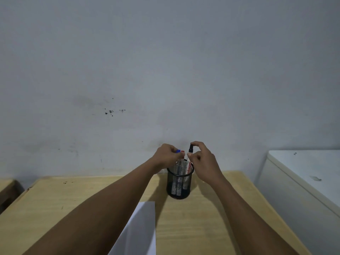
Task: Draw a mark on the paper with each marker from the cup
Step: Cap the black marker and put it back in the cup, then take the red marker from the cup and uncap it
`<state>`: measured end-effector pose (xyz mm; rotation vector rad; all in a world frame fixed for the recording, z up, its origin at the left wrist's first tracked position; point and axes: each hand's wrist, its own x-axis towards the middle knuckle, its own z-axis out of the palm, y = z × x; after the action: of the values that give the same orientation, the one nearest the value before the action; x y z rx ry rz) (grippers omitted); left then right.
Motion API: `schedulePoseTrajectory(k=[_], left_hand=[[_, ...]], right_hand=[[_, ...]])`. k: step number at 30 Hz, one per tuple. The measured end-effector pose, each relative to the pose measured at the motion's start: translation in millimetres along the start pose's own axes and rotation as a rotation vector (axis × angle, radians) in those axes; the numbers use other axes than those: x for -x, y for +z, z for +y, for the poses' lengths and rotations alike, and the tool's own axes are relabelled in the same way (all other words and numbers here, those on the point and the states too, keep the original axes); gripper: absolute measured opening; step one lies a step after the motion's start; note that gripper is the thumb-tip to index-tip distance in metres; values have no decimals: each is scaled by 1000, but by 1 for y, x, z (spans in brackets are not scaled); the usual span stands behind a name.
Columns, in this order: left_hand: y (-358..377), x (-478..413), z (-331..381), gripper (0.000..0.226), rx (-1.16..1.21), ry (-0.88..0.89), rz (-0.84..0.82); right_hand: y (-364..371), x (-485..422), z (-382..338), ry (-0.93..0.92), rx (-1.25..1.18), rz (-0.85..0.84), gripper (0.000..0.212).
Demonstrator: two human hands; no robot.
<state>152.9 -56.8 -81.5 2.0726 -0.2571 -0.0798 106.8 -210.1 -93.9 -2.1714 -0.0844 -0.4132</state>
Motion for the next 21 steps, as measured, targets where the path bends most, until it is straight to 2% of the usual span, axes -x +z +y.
schedulePoseTrajectory(k=[5,13,18,21], left_hand=[[2,-8,-4,21,74,-36,19],[0,-2,6,16,179,-16,11],[-13,14,28,17,138,137,169],[-33,32,52,22,141,230,282]], right_hand=[[4,-7,4,47,-18,28,22],[4,-2,1,91,17,44,35],[-10,6,-18,25,-10,175,34],[-18,11,-39,-29,-20,174,34]])
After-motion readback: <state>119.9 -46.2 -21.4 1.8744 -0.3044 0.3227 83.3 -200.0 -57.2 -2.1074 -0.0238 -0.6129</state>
